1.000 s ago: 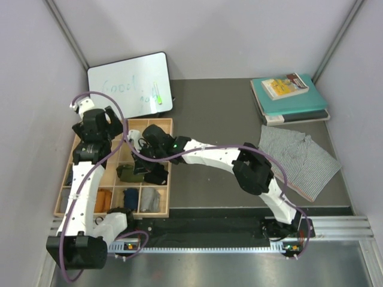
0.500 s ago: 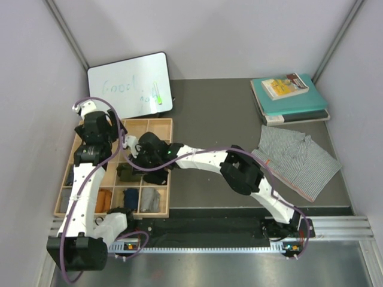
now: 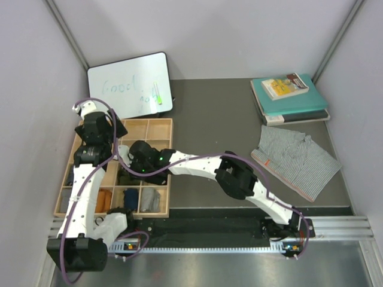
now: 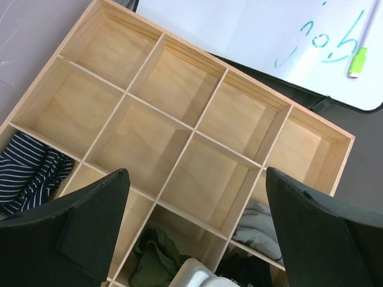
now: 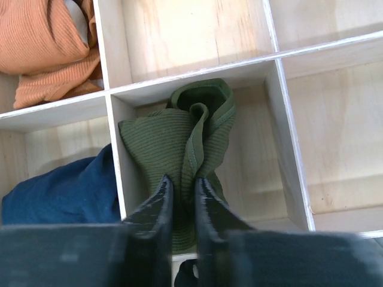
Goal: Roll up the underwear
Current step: Place the underwear in the storage box.
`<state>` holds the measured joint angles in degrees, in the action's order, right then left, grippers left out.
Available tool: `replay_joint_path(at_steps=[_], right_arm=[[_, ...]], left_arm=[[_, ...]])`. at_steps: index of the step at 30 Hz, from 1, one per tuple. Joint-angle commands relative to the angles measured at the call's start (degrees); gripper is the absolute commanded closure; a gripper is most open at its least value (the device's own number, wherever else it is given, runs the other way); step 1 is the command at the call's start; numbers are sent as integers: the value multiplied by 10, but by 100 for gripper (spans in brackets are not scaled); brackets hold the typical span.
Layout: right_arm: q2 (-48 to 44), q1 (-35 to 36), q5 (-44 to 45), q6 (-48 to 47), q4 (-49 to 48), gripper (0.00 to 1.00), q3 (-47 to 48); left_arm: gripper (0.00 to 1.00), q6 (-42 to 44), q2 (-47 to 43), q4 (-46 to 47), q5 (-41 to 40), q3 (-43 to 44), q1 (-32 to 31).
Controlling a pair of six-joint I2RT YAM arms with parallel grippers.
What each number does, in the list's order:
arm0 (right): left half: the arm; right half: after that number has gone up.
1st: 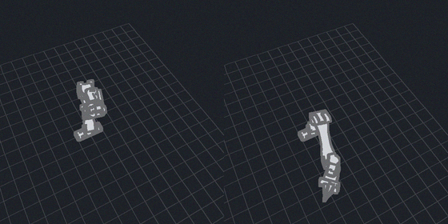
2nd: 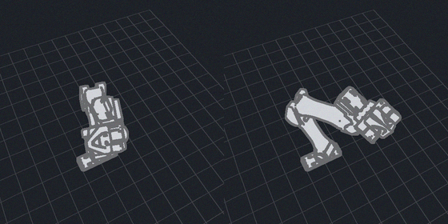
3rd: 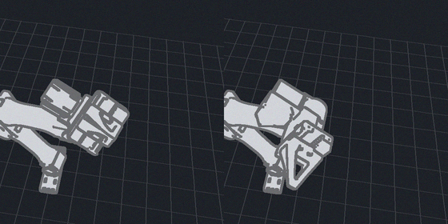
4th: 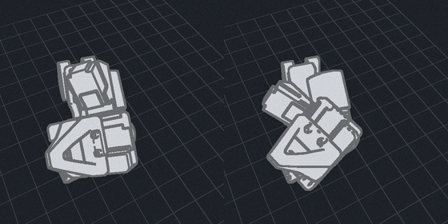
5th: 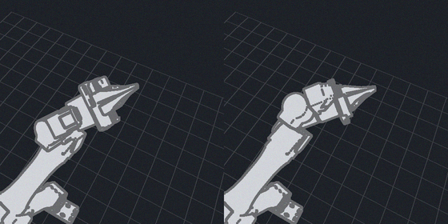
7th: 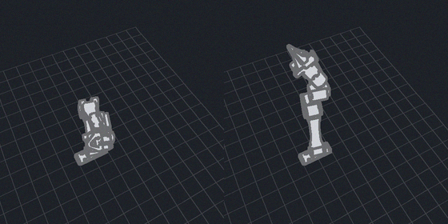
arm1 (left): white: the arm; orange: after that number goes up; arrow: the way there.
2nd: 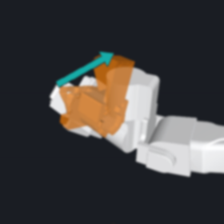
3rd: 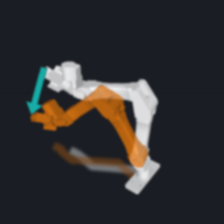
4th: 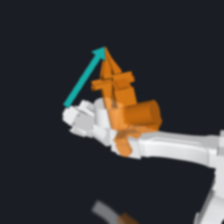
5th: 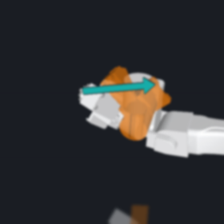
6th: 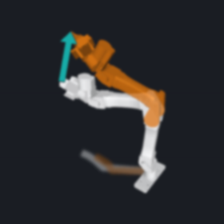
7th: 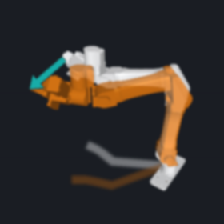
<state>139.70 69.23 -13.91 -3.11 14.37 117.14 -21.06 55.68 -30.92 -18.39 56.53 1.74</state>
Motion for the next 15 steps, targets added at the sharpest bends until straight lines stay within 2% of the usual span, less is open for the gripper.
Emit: replay_joint_path(at_steps=[1, 2, 5, 15], right_arm=[[18, 27, 20, -27, 30, 78, 8], [6, 26, 23, -27, 26, 68, 2], [-15, 26, 27, -22, -2, 51, -30], [-127, 26, 34, 0, -96, 32, -135]], left_arm=[[1, 2, -9, 33, 16, -5, -2], [1, 2, -10, 32, 15, -5, -1], [1, 4, -10, 33, 13, -6, -2], [1, 5, -11, 35, 14, -9, -1]])
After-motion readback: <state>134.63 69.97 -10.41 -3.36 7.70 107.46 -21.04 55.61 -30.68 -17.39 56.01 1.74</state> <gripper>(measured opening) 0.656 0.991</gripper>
